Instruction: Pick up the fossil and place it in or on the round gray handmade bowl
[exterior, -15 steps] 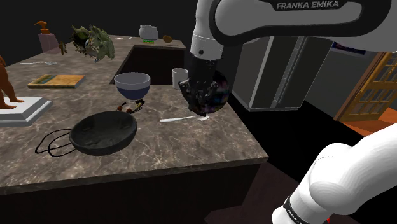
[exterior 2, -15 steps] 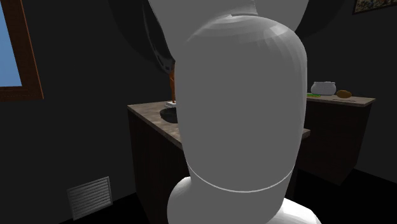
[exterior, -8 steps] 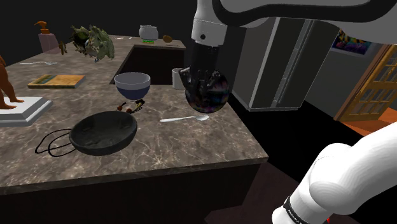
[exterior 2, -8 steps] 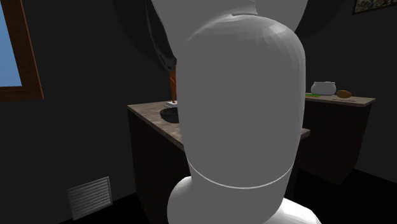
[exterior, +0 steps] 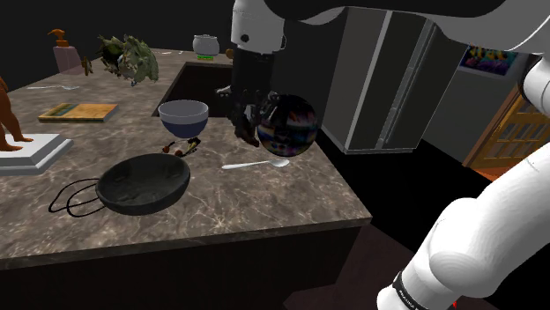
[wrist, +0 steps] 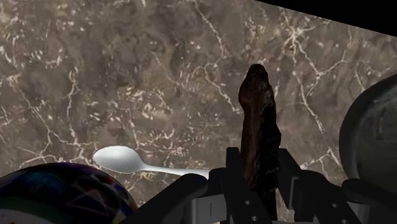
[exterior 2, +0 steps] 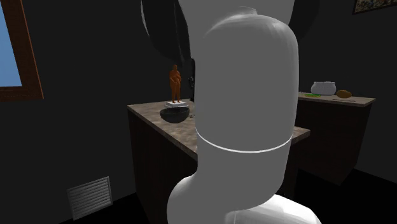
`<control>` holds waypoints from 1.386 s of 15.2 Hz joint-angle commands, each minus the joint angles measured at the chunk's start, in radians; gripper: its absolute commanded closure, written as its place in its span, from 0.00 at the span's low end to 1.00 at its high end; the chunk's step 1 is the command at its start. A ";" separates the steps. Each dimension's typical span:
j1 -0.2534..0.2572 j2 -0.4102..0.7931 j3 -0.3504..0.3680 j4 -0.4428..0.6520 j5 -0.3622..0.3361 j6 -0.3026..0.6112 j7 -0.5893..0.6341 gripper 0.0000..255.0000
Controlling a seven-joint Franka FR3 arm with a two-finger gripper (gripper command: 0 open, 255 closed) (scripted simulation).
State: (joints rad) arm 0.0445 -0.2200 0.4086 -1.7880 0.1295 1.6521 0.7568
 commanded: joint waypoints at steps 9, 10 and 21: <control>0.123 0.411 0.149 0.425 -0.206 -0.050 0.273 1.00; 0.149 0.461 0.156 0.486 -0.236 -0.067 0.298 1.00; 0.289 0.691 0.155 0.713 -0.360 -0.090 0.386 1.00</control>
State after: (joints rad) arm 0.3379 0.4743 0.5635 -1.0544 -0.2326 1.5448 1.1421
